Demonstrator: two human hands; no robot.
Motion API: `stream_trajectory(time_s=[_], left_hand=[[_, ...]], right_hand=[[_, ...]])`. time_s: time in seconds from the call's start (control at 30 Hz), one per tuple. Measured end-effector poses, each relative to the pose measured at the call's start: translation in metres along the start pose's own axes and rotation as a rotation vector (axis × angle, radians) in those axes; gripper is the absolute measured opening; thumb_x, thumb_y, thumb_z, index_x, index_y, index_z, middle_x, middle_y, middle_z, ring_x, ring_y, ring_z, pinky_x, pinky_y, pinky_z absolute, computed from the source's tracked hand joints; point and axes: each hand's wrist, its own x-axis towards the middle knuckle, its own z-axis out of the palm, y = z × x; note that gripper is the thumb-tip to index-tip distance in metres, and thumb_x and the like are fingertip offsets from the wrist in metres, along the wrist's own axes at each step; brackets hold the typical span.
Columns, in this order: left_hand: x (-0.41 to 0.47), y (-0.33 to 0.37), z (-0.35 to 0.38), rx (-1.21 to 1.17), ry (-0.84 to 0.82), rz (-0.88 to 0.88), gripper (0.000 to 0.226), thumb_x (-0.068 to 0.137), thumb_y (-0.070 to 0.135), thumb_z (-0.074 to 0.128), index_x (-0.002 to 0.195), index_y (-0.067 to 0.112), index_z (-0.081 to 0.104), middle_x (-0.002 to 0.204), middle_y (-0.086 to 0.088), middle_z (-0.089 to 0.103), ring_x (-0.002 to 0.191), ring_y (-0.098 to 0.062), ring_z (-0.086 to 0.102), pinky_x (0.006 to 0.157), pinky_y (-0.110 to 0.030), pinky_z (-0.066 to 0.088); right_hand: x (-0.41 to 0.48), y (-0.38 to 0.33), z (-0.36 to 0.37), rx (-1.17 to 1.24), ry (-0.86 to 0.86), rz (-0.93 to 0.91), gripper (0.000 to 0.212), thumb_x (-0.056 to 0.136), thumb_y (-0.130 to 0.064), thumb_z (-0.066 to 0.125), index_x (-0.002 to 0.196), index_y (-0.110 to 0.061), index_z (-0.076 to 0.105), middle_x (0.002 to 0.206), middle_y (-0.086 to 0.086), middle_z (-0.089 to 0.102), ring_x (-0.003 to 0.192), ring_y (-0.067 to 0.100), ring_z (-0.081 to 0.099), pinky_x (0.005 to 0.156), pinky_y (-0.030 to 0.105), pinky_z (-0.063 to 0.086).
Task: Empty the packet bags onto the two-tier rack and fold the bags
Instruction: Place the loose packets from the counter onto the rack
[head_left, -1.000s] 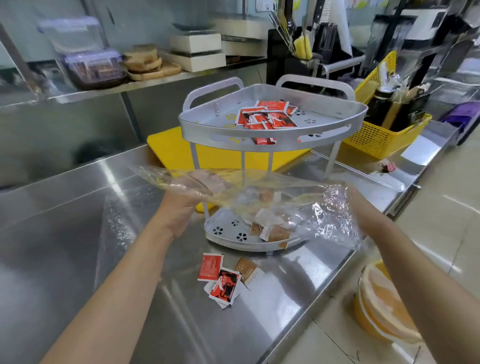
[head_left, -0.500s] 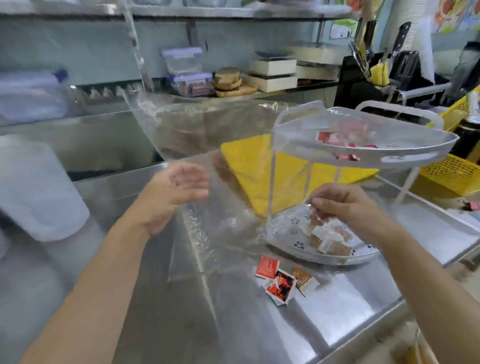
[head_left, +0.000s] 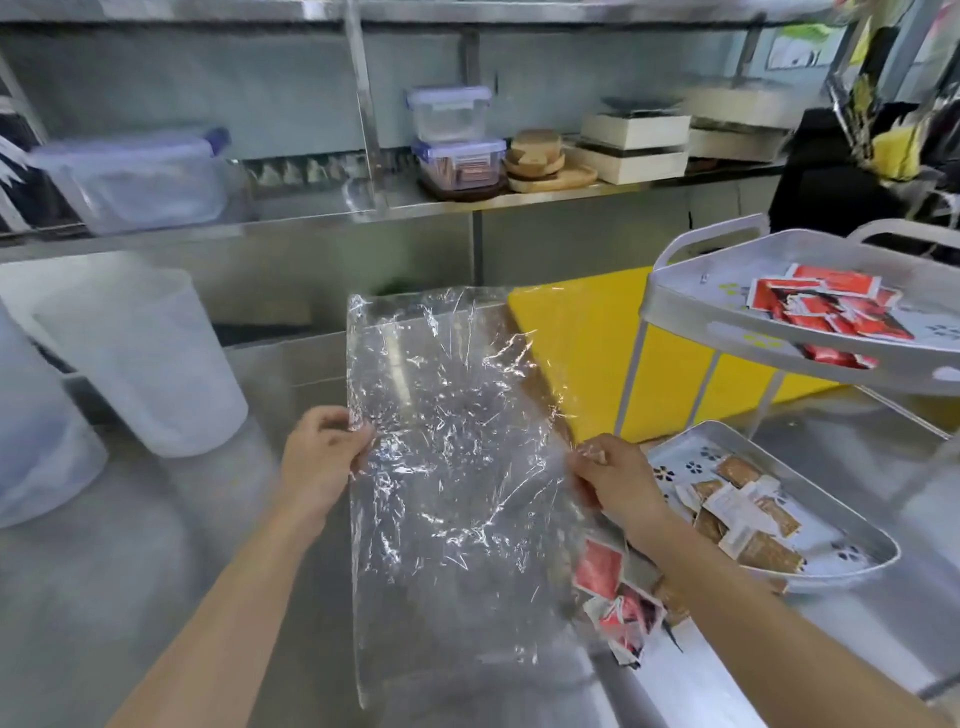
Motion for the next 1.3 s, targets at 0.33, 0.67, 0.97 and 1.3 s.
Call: stream_trajectory(time_s=[0.33, 0.67, 0.97, 1.3], left_hand=[[0.037, -0.045, 0.030, 0.161, -0.097, -0.171, 0.021, 0.073, -0.002, 0.069, 0.085, 0.010, 0.058, 0.066, 0.004, 0.065, 0.067, -0.017, 0.057, 0.062, -0.027, 0.045], [0.090, -0.093, 0.067, 0.585, -0.095, -0.222, 0.018, 0.075, 0.027, 0.067, 0.084, 0.022, 0.053, 0.102, -0.008, 0.055, 0.096, -0.033, 0.058, 0.088, -0.045, 0.048], [0.083, -0.108, 0.066, 0.694, -0.151, -0.229, 0.054, 0.077, 0.019, 0.067, 0.124, 0.015, 0.041, 0.126, -0.015, 0.043, 0.120, -0.033, 0.037, 0.097, -0.043, 0.036], [0.051, -0.109, 0.022, 0.840, -0.114, -0.138, 0.044, 0.084, 0.035, 0.059, 0.122, 0.016, 0.048, 0.128, -0.014, 0.047, 0.117, -0.034, 0.048, 0.101, -0.044, 0.038]], right_hand=[[0.050, 0.019, 0.031, -0.051, 0.022, 0.121, 0.030, 0.091, -0.005, 0.050, 0.062, -0.008, 0.045, 0.028, -0.003, 0.046, 0.022, 0.003, 0.036, 0.029, 0.015, 0.026], [0.097, 0.046, 0.069, -0.563, 0.076, 0.211, 0.036, 0.087, -0.019, 0.054, 0.119, -0.005, 0.047, 0.125, 0.013, 0.048, 0.114, 0.028, 0.048, 0.087, 0.032, 0.038], [0.084, 0.060, 0.085, -0.615, -0.017, 0.063, 0.021, 0.074, -0.015, 0.059, 0.073, -0.023, 0.039, 0.078, -0.001, 0.053, 0.085, 0.027, 0.057, 0.069, 0.034, 0.043], [0.056, 0.042, 0.080, -0.591, -0.093, 0.057, 0.059, 0.087, -0.023, 0.055, 0.138, -0.005, 0.031, 0.142, 0.014, 0.042, 0.131, 0.029, 0.037, 0.106, 0.038, 0.031]])
